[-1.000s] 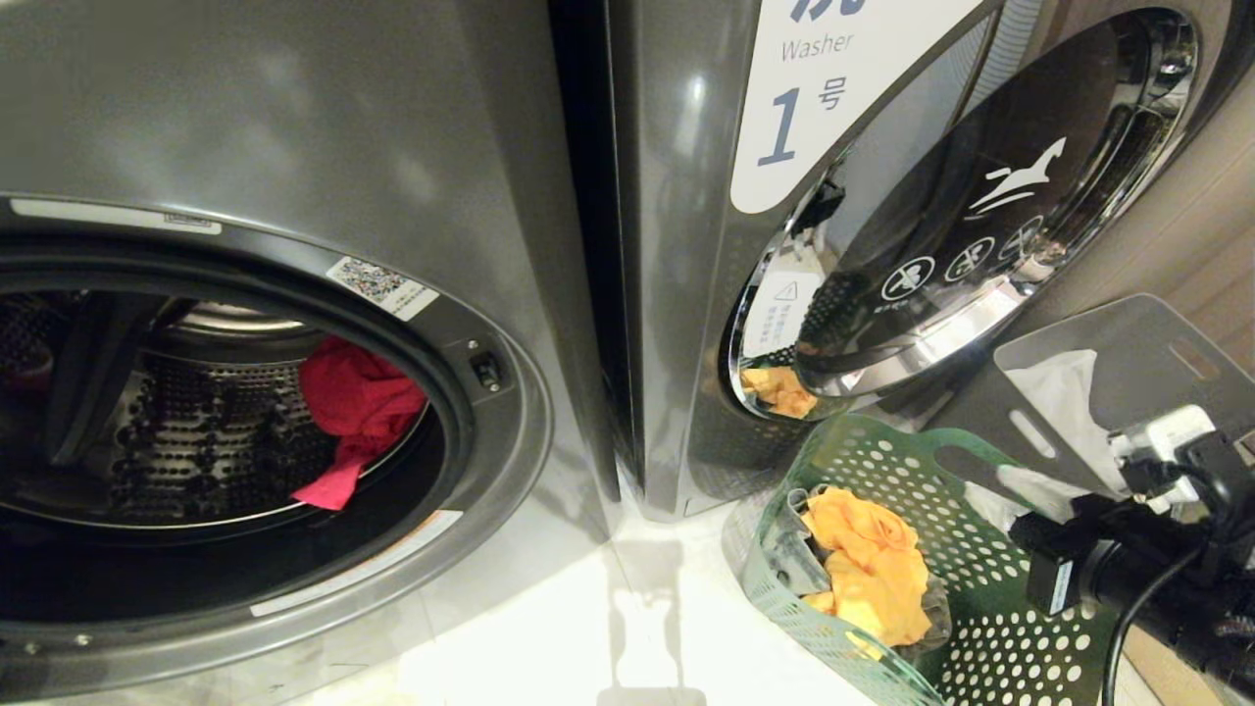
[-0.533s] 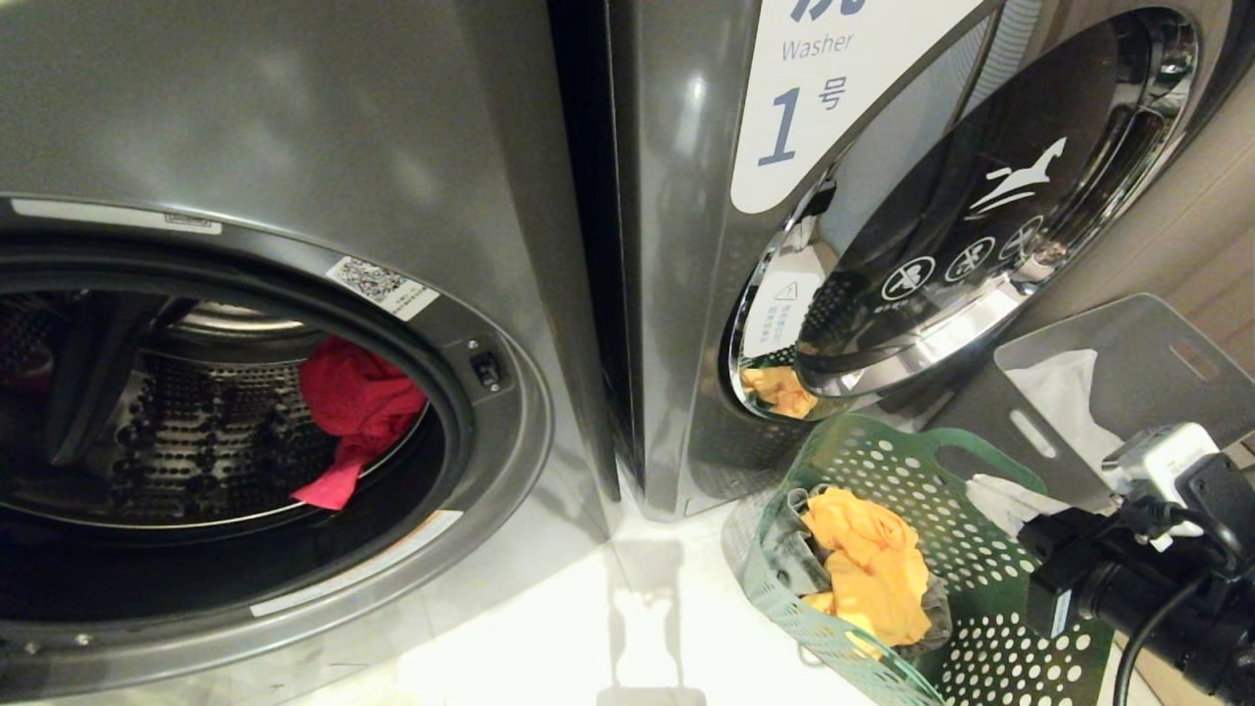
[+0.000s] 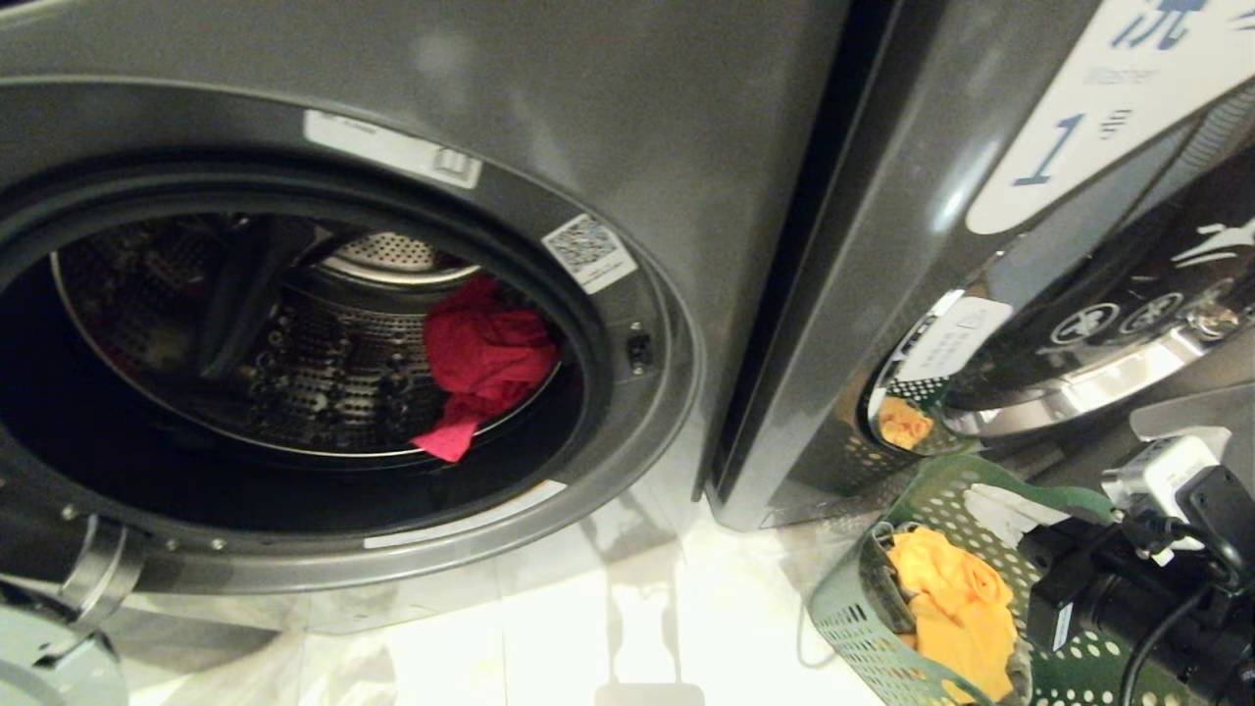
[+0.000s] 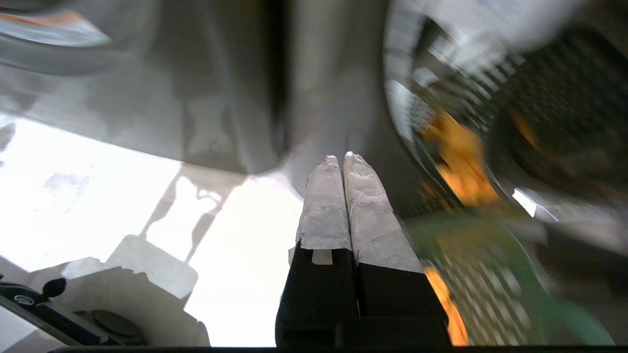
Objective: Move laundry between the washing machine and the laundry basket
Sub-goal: Pick a cloth and place it into the basket
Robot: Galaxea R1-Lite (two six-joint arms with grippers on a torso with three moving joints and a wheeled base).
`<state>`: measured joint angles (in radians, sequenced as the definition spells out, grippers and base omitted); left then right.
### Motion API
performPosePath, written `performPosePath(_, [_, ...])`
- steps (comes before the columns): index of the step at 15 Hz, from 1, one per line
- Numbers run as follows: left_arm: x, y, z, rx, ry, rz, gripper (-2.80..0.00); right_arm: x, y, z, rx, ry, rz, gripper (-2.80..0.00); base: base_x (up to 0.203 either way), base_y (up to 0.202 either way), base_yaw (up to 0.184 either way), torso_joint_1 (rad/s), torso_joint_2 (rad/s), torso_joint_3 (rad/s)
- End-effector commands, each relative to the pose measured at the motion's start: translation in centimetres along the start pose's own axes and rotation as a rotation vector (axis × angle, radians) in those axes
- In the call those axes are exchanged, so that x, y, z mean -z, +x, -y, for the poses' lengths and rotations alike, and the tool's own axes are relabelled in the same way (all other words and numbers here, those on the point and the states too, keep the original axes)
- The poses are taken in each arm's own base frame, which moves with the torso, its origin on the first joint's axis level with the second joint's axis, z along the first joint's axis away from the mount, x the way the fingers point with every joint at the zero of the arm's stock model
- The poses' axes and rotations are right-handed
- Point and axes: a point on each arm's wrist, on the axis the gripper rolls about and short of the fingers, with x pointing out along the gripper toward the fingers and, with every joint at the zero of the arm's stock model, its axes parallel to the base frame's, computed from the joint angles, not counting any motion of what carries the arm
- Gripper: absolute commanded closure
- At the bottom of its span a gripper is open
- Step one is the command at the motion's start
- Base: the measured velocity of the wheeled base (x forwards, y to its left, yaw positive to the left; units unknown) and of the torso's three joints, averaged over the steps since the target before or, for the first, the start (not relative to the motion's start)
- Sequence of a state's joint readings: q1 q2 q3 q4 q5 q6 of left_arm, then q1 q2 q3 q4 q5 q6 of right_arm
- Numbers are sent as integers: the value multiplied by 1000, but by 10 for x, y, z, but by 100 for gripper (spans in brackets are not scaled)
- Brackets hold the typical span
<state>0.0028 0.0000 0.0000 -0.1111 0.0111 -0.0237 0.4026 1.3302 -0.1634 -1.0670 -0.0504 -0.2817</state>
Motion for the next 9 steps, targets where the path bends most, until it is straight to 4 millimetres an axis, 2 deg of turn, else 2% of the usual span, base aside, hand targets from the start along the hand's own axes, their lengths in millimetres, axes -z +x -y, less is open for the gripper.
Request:
performPosePath(1, [11,2,0,-1,1,-41,0,0,0,0,-1,-2,3,0,2,-9,179,-3,1,4])
performPosePath(9, [11,2,0,-2,1,-41,0,1,1,-2,-8,-3,-2,0,0,-8,177,3,2,5])
